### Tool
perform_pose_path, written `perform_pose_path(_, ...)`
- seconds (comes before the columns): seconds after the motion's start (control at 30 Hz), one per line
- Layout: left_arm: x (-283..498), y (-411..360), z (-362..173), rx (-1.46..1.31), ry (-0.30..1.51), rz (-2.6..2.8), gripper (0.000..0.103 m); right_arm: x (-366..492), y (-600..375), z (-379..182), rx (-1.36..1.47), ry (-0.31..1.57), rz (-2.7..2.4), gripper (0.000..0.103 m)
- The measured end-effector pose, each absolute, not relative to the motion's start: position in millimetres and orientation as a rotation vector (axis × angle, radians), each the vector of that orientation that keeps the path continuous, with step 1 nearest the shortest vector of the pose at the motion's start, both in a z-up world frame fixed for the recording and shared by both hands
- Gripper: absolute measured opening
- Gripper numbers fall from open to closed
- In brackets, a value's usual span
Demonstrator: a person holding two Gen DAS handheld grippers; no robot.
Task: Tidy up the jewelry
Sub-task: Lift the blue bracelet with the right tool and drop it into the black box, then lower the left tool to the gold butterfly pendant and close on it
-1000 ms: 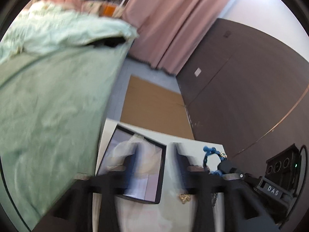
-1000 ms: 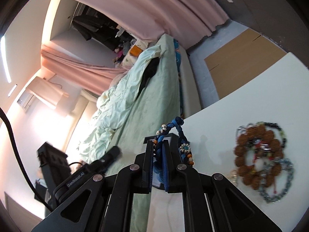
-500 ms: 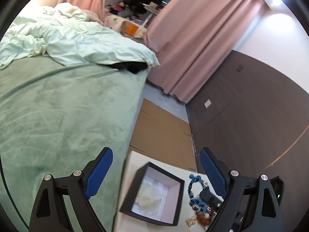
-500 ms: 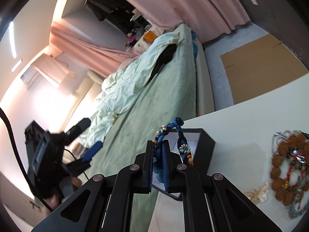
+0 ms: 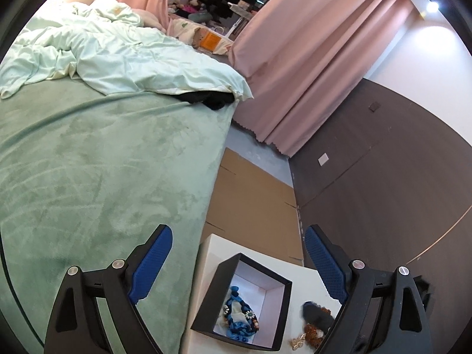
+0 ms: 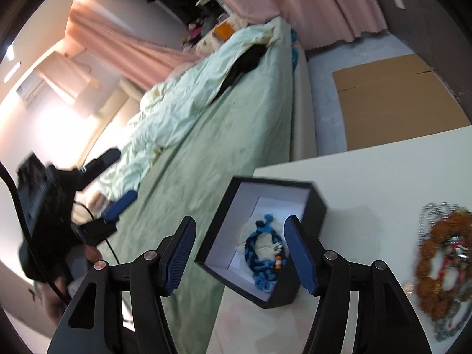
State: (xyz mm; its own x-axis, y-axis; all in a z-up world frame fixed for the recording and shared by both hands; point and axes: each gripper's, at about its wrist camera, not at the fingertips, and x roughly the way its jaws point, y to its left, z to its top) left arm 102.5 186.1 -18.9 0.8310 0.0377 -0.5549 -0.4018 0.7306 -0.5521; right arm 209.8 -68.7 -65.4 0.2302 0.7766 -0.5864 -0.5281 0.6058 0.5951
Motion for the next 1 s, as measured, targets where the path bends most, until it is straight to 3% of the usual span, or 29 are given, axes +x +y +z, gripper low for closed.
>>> perform_pose_path(0.43, 102.6, 140.2, -18.9, -0.65, 0.603, 0.192, 0.092, 202.0, -148.9, -45.0, 0.277, 0.971, 0.742, 0.064)
perform_pose_path(0.5, 102.8, 128.6, -19.0, -0.629, 0.616, 0.17, 0.092, 199.5, -160.5, -44.1, 0.275, 0.97, 0.713, 0.076)
perform_pose_path(0.57, 102.8, 117.2, -19.2, -0.608, 0.629, 0.151, 0.092, 196.6, -173.2, -45.1, 0.272, 0.969, 0.683, 0.081)
perform_pose_path(1.0, 104.4, 46.4, -30.3, -0.468, 0.728, 0.028, 0.091, 193.6, -245.5, -61.3, 0.292, 1.07, 0.495, 0.081)
